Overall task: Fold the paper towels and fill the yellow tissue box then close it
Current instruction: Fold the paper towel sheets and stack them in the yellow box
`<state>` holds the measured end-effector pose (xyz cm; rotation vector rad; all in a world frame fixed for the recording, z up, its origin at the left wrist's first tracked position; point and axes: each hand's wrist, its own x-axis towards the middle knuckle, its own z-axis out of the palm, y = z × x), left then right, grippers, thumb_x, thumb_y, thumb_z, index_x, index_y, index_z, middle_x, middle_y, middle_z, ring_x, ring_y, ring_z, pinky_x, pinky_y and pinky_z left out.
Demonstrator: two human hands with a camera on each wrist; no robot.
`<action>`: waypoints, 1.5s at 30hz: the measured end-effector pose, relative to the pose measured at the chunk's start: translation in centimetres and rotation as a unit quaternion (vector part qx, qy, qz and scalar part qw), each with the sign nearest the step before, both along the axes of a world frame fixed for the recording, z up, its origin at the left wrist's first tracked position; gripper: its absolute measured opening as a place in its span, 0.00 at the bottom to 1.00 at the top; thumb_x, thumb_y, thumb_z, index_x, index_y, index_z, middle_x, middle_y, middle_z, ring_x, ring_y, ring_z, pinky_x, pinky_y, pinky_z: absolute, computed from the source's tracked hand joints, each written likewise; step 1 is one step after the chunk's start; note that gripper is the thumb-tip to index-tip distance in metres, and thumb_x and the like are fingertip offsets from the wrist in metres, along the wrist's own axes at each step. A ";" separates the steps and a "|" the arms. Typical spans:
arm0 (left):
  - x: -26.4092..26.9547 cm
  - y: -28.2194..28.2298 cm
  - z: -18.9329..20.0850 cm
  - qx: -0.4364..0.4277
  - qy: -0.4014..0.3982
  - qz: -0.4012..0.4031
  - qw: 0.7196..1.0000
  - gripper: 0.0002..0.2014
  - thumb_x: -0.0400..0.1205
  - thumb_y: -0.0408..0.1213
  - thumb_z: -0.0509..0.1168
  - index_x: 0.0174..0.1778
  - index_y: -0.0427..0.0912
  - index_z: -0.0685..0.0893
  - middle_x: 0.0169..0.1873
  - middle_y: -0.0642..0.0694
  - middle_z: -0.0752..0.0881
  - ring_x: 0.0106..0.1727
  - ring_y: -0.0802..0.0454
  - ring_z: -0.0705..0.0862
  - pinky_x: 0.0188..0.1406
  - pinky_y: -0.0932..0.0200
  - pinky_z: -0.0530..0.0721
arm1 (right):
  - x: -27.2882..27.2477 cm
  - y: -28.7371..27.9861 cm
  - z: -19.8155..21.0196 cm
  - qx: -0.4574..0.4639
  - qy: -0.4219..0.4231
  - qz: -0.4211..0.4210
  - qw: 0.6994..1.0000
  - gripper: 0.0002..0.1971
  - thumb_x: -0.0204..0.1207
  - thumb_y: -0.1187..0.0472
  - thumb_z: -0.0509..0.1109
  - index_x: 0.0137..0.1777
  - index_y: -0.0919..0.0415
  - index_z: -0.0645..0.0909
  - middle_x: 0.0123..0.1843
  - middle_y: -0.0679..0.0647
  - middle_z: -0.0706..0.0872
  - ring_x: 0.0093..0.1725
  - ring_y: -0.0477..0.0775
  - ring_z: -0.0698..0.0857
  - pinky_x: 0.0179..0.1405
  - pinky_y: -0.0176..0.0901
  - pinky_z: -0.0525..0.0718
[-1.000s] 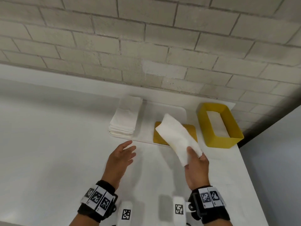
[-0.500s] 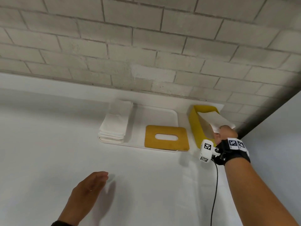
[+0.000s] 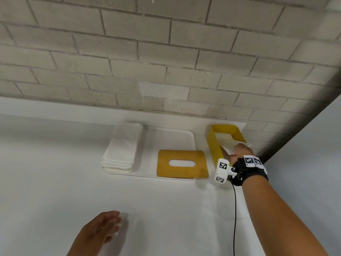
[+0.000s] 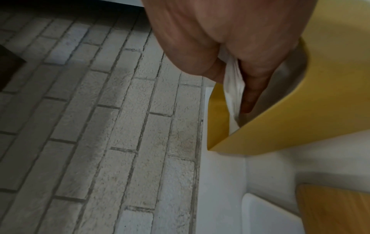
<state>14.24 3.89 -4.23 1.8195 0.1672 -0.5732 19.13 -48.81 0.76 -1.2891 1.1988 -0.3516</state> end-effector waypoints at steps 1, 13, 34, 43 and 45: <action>0.1 0.0 -0.2 0.002 0.002 -0.001 1.000 0.08 0.86 0.31 0.68 0.56 0.46 0.90 0.47 0.51 0.95 0.53 0.47 0.93 0.54 0.48 0.87 | 0.1 -0.3 -0.4 0.008 -0.019 -0.022 1.000 0.24 0.88 0.63 0.58 0.83 0.67 0.64 0.47 0.52 0.75 0.59 0.59 0.86 0.15 0.29 0.79; 0.2 0.0 -0.7 0.002 0.003 -0.010 1.000 0.08 0.86 0.31 0.69 0.55 0.45 0.91 0.47 0.49 0.95 0.52 0.45 0.93 0.53 0.47 0.88 | -5.0 7.1 4.4 -0.178 -0.131 -0.153 0.963 0.20 0.82 0.69 0.62 0.71 0.55 0.81 0.71 0.53 0.82 0.68 0.55 0.82 0.64 0.45 0.78; -4.5 -5.3 2.5 0.035 -0.028 -0.148 0.988 0.09 0.87 0.39 0.68 0.52 0.60 0.90 0.48 0.56 0.95 0.49 0.58 0.93 0.61 0.46 0.88 | -18.6 12.9 -4.9 -0.342 0.334 0.353 0.805 0.35 0.80 0.40 0.69 0.84 0.48 0.64 0.88 0.54 0.59 0.85 0.63 0.60 0.77 0.60 0.72; -6.8 -7.5 3.4 0.049 -0.038 -0.167 0.984 0.09 0.88 0.40 0.66 0.58 0.58 0.88 0.51 0.60 0.94 0.51 0.60 0.92 0.62 0.45 0.88 | -19.6 12.1 -5.0 -0.346 0.248 0.304 0.852 0.17 0.79 0.49 0.72 0.66 0.52 0.81 0.74 0.52 0.76 0.74 0.60 0.72 0.69 0.53 0.74; -7.3 -8.1 3.5 0.049 -0.040 -0.170 0.983 0.10 0.88 0.39 0.65 0.58 0.58 0.88 0.52 0.60 0.93 0.51 0.60 0.92 0.62 0.44 0.88 | -19.8 11.6 -5.2 -0.343 0.243 0.302 0.856 0.19 0.78 0.52 0.74 0.68 0.53 0.80 0.75 0.55 0.76 0.74 0.61 0.71 0.70 0.52 0.72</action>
